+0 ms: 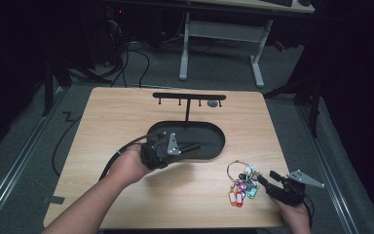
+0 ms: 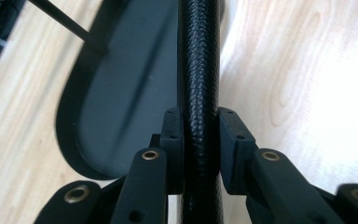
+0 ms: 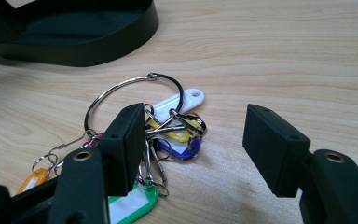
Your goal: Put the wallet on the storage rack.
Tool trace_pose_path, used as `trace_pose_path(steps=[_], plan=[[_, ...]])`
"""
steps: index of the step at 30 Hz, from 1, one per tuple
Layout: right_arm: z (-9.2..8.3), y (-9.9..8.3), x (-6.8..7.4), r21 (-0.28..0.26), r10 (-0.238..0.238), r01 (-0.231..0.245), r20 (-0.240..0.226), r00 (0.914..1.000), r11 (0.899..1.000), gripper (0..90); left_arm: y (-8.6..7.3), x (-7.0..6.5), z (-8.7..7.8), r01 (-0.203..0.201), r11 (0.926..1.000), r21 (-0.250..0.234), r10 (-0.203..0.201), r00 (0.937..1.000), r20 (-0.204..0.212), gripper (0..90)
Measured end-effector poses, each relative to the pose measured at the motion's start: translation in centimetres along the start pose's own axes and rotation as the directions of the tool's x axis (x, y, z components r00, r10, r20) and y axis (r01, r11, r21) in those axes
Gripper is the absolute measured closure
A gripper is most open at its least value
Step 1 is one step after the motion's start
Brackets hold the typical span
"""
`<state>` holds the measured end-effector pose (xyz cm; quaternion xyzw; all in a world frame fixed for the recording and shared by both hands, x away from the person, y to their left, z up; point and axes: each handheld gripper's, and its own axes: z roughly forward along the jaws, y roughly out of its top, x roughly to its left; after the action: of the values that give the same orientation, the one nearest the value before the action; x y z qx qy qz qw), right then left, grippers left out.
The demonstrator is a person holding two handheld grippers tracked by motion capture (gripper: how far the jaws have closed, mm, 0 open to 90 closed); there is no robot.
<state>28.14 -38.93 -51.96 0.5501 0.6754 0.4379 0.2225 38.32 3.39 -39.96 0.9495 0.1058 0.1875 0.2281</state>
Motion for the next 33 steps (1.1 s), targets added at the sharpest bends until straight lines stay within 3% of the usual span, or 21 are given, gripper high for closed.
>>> trace_pose_path(steps=[8,14,18,25,29,33], plan=[[-0.4,-0.4,-0.1,0.001,0.004,-0.004,0.002,1.0,1.0,40.6,1.6,1.2,0.4,-0.055,0.9977,-0.04,0.053,0.9979,-0.037,74.4],[-0.5,-0.2,-0.1,-0.006,0.006,-0.006,0.013,0.9999,1.0,42.4,2.0,1.4,1.9,-0.121,0.9924,-0.026,0.118,0.9896,-0.083,74.3],[-0.5,-0.4,0.2,0.008,-0.009,0.009,0.015,0.9999,1.0,43.0,2.6,1.5,2.8,-0.144,0.9894,-0.017,0.142,0.9858,-0.089,74.3],[-1.0,-0.5,0.6,0.002,-0.021,0.021,0.014,0.9997,1.0,45.0,3.6,1.6,3.9,-0.192,0.9802,-0.05,0.186,0.9773,-0.101,74.3],[-0.9,-0.6,0.9,0.006,-0.05,0.05,0.019,0.9986,0.999,47.2,4.2,1.8,4.7,-0.205,0.9779,-0.039,0.201,0.9744,-0.102,74.2],[-0.6,-0.5,1.0,0.013,-0.071,0.071,0.014,0.9974,0.997,48.6,4.6,2.1,5.6,-0.23,0.9726,-0.031,0.225,0.9674,-0.115,74.2]])
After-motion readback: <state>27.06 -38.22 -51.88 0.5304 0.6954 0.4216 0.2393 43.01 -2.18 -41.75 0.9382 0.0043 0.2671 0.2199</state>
